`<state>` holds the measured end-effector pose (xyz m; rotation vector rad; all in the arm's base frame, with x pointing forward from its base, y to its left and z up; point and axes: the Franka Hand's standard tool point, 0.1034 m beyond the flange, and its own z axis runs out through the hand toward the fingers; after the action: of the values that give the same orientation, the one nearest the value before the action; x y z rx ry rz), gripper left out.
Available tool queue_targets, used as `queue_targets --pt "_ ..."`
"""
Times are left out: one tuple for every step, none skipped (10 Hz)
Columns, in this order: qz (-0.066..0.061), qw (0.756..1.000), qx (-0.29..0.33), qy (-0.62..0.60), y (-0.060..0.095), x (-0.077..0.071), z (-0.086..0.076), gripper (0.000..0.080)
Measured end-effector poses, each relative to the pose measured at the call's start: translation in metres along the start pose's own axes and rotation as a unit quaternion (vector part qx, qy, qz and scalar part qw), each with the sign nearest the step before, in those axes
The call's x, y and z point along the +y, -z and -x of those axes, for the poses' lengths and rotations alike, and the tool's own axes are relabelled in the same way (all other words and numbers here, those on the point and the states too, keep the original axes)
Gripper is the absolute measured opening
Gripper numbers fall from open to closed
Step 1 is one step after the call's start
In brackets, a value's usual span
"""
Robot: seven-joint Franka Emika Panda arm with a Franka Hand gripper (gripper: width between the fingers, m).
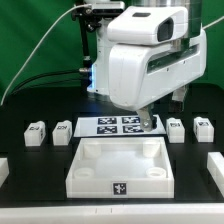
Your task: Assemble one leg
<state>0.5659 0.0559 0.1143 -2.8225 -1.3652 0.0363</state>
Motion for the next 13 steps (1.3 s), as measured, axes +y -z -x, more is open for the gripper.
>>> queue_targets --pt "0.0 1.0 0.0 0.0 0.0 0.0 0.0 0.065" --pt "0.0 1.0 0.0 0.0 0.0 0.0 0.0 0.065" --pt "0.0 1.0 0.0 0.01 0.0 0.0 0.0 0.065" --pt "-0.001 1.0 -0.001 0.031 -0.002 -0.001 0.001 0.065" --pt "0.001 0.997 0.001 0.079 -0.009 -0.012 0.009 0.065" --pt "0.004 0.989 0.003 0.148 -0.017 -0.028 0.024 0.065" --pt "0.006 0.975 0.004 0.221 -0.026 -0.046 0.047 0.065" --pt "0.006 0.96 0.005 0.28 -0.039 -0.058 0.07 0.065" --pt "0.002 0.939 0.005 0.344 -0.051 -0.066 0.091 0.065" --pt "-0.003 0.923 0.005 0.384 -0.061 -0.071 0.108 0.065" --pt "-0.005 0.921 0.006 0.39 -0.068 -0.071 0.115 0.065" --pt "-0.006 0.923 0.009 0.385 -0.077 -0.07 0.119 0.065" --pt "-0.013 0.926 0.01 0.378 -0.089 -0.07 0.126 0.065"
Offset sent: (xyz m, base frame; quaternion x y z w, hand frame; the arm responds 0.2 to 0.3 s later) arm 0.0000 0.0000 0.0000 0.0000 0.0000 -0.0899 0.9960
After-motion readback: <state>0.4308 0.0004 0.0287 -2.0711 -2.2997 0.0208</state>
